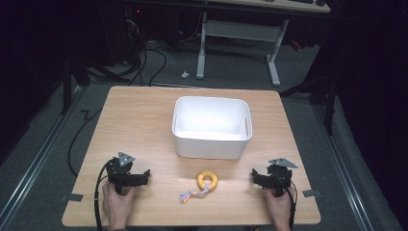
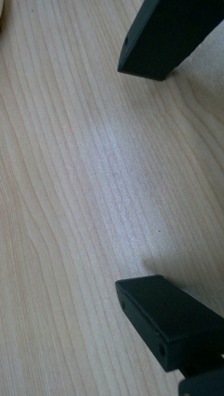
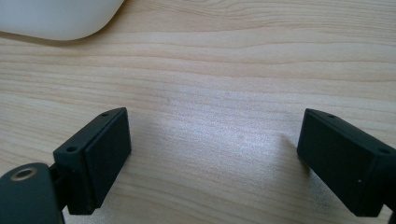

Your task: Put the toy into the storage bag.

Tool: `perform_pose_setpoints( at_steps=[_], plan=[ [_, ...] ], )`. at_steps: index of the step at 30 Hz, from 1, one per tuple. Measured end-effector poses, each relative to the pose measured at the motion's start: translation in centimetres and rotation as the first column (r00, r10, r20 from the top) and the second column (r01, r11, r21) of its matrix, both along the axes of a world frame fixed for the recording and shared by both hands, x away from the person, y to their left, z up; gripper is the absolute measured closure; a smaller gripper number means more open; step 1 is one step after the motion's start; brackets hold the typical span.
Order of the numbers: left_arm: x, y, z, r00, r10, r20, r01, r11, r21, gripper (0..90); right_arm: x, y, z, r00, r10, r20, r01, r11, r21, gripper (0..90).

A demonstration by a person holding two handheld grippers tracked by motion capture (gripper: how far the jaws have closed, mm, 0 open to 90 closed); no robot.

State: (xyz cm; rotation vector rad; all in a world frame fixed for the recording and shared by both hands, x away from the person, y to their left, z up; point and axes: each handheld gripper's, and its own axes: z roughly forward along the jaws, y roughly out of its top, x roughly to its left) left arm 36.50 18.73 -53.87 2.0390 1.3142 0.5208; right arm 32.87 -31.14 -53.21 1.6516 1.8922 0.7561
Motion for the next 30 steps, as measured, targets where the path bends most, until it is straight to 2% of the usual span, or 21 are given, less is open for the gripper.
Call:
perform_pose_setpoints(
  at_steps=[5,16,20,24,28,30],
  plan=[
    [-0.05,-0.05,0.00,1.0000,0.002,0.000,-0.002,1.0000,-0.001,0.4,-0.13,0.03,0.02,1.0000,0.006,0.004,-0.006,1.0000,-0.001,12.1],
    [-0.30,-0.35,0.00,0.9996,-0.027,-0.001,0.027,0.9996,0.001,0.3,-0.14,0.15,0.04,1.0000,0.005,0.007,-0.005,1.0000,0.001,13.4],
    [-0.36,-0.35,0.01,0.9996,-0.029,0.000,0.029,0.9996,0.001,0.4,-0.03,0.22,0.04,0.9994,0.034,0.006,-0.034,0.9994,0.001,13.1],
    [-0.38,-0.35,0.01,0.9996,-0.029,0.000,0.029,0.9996,0.001,0.3,-0.11,0.30,0.03,0.9994,0.034,0.006,-0.034,0.9994,0.004,13.2],
    [-0.38,-0.35,0.01,0.9996,-0.029,0.000,0.029,0.9996,0.001,0.4,-0.49,0.38,0.04,0.9970,0.078,0.006,-0.078,0.9970,0.001,13.4],
    [-0.37,-0.34,0.01,0.9996,-0.029,0.000,0.029,0.9996,0.001,0.3,-0.60,0.49,0.08,0.9967,0.081,0.005,-0.081,0.9967,0.001,15.5]
  ],
)
